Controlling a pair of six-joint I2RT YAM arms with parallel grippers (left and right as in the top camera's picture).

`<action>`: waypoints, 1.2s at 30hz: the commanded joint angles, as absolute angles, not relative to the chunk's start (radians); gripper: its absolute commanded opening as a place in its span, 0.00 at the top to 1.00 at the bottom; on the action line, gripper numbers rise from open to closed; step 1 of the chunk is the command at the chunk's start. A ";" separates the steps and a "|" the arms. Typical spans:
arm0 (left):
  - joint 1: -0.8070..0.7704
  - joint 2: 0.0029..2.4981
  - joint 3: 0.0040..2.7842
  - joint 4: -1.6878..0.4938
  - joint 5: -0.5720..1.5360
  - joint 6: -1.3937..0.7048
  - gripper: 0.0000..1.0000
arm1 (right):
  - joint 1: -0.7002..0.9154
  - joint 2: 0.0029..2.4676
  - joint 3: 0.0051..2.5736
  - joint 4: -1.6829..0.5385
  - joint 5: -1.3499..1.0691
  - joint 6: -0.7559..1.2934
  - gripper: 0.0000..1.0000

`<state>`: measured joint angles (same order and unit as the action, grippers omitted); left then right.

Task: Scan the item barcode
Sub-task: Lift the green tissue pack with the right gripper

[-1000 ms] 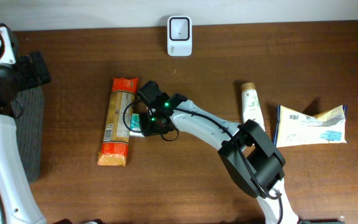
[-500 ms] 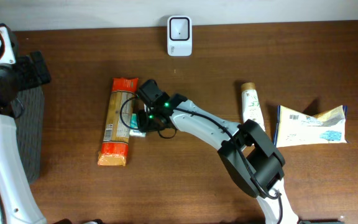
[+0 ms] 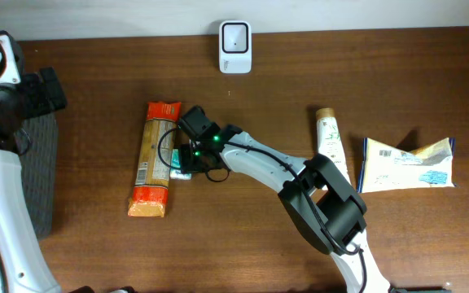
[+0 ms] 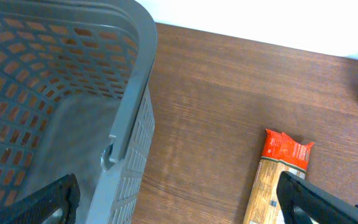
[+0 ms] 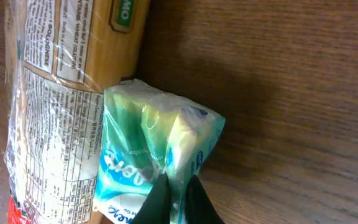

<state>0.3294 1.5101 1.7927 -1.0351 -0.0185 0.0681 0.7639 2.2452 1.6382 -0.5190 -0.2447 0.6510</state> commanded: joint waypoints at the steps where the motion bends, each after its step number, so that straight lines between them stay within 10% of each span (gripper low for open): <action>1: 0.332 1.505 1.804 -1.034 -0.022 0.084 0.01 | 0.767 2.262 1.635 -0.578 -0.235 0.626 0.96; 21: 0.332 1.505 1.804 -1.034 -0.022 0.084 0.01 | 0.722 2.139 1.792 -1.284 0.628 0.446 0.96; 36: 0.332 1.505 1.804 -1.034 -0.022 0.084 0.01 | 0.733 2.265 1.792 -1.287 0.565 0.388 0.96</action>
<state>0.3298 1.5101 1.7927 -1.0355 -0.0185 0.0685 0.7265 2.2620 1.7813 -1.2823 0.6018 0.4217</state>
